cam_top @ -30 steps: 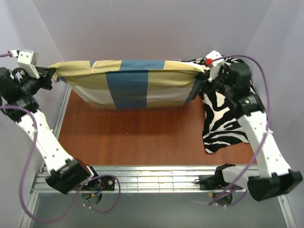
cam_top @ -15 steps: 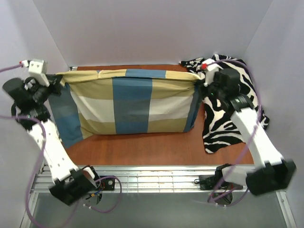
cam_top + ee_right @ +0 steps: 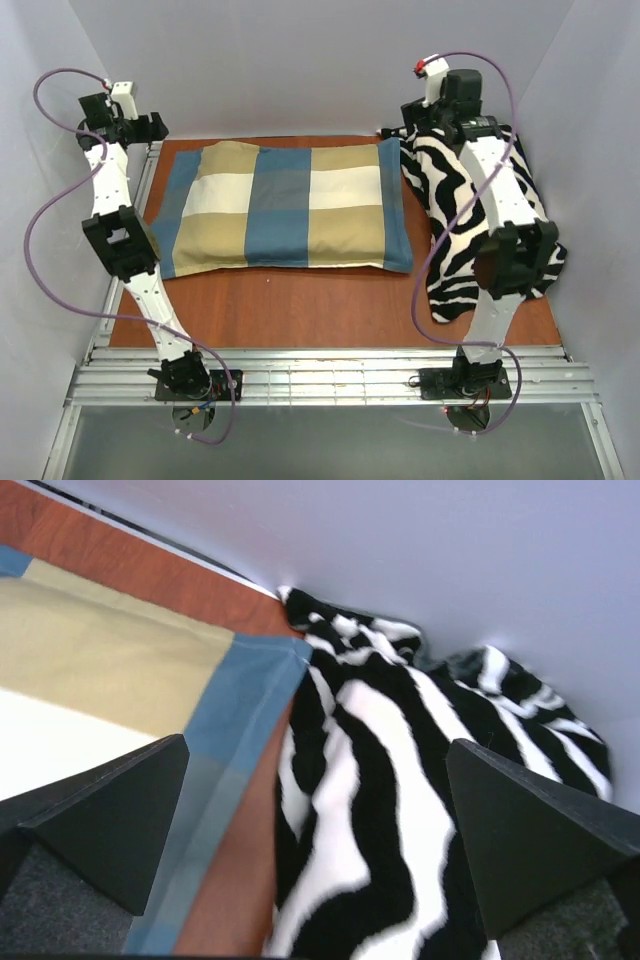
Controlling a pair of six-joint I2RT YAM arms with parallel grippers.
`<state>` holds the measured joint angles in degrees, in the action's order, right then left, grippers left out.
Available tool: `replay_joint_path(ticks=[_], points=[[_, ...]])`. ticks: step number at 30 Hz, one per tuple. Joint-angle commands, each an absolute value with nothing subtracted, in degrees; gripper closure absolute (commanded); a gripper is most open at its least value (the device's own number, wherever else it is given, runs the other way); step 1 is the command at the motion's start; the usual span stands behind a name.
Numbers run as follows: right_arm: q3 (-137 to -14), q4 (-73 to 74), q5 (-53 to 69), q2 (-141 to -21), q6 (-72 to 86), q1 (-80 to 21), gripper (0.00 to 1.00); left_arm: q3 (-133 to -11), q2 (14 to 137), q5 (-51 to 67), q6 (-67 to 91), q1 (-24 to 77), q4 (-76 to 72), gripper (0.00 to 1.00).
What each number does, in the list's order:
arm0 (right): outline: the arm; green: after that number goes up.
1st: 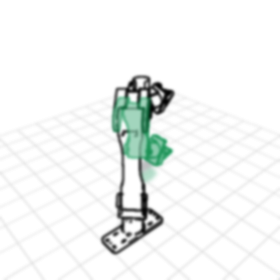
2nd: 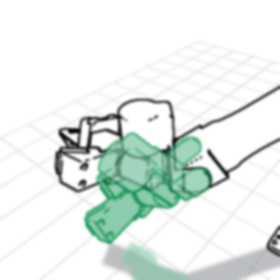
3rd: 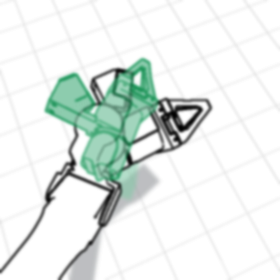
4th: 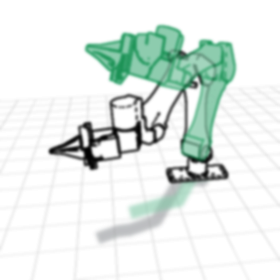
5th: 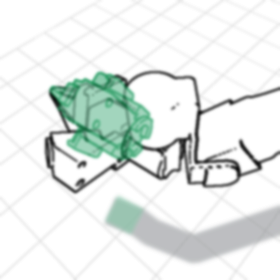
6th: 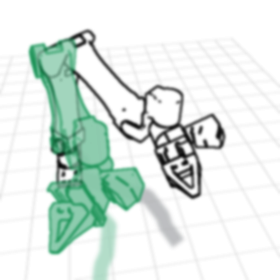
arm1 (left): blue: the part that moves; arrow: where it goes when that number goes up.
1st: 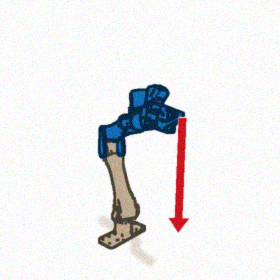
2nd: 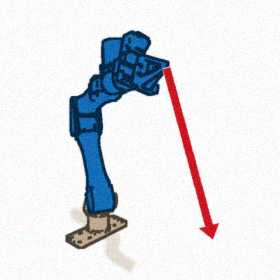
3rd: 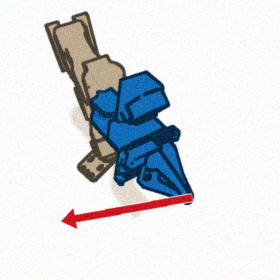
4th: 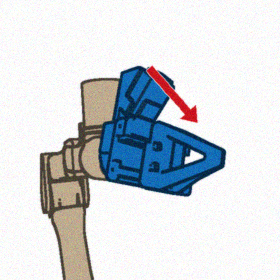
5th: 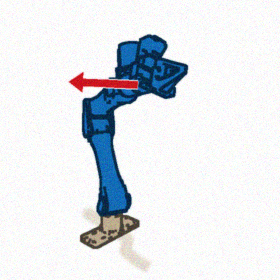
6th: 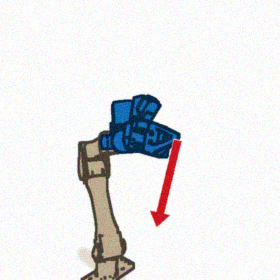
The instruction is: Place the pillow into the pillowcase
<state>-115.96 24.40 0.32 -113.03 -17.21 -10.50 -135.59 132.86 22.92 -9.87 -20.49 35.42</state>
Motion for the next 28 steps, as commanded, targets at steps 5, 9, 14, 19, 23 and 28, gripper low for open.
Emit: replay_joint_path(ticks=[5, 9, 14, 19, 23, 28], points=[[-93.10, 30.83, 13.42, -86.85, -20.31, -9.23, 0.02, -106.10, 100.56, 26.26, -11.16, -20.83, 46.21, 0.02], [-76.85, 31.64, 16.43, -78.33, -17.23, -8.44, 0.01, -94.95, 95.03, 33.04, -12.92, -20.83, 52.13, 0.02], [-56.92, 29.98, 21.61, -66.90, -9.78, -5.11, 0.01, -73.44, 85.35, 32.52, -15.11, -19.08, 47.73, 0.02], [-47.73, 29.00, 22.68, -57.94, -9.49, -1.59, 0.01, -61.54, 76.05, 29.45, -16.17, -17.76, 42.11, 0.02], [-44.74, 29.00, 22.50, -55.37, -9.40, -0.62, 0.01, -58.01, 74.01, 29.18, -15.38, -17.23, 41.13, 0.02], [-44.12, 29.00, 22.50, -54.32, -8.79, -0.61, 0.01, -58.70, 73.39, 30.41, -15.03, -17.23, 39.82, 0.02]])
